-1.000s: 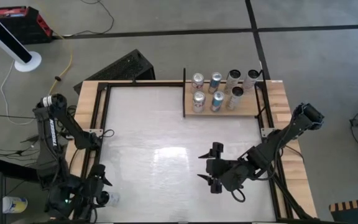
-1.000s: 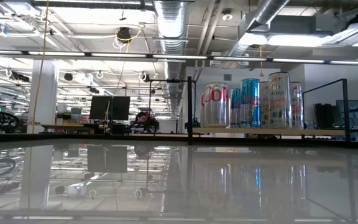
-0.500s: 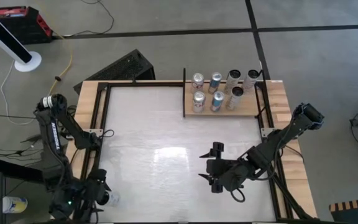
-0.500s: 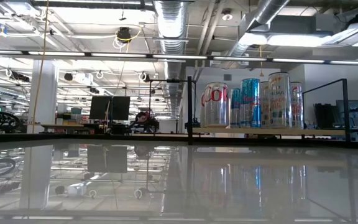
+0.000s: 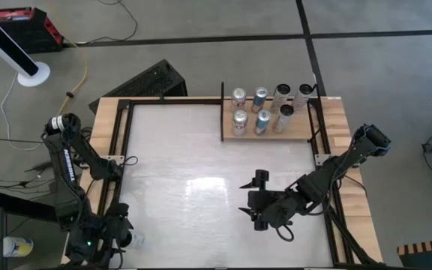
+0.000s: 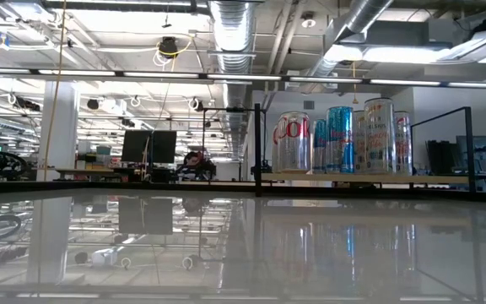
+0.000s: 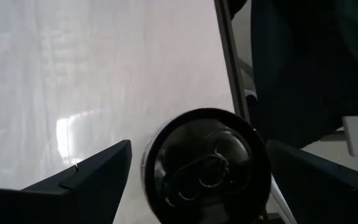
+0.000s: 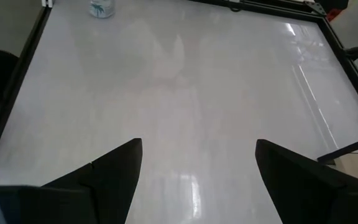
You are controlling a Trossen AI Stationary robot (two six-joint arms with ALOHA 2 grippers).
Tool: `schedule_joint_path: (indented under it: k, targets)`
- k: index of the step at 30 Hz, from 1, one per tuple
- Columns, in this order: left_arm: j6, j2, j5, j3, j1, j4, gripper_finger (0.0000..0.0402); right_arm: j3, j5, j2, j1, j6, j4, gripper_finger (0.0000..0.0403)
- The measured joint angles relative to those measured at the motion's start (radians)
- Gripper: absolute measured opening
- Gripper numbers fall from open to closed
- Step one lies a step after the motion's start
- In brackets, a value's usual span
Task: Place canned beverage on shelf
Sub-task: Put the black can on the shelf
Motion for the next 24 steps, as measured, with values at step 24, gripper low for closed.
schedule_joint_path:
  k: [24]
  targets:
    - [0.706, -0.048, 0.212, 0.221, 0.486, -0.115, 0.0240, 0.000, 0.020, -0.149, 0.044, -0.059, -0.074, 0.0336]
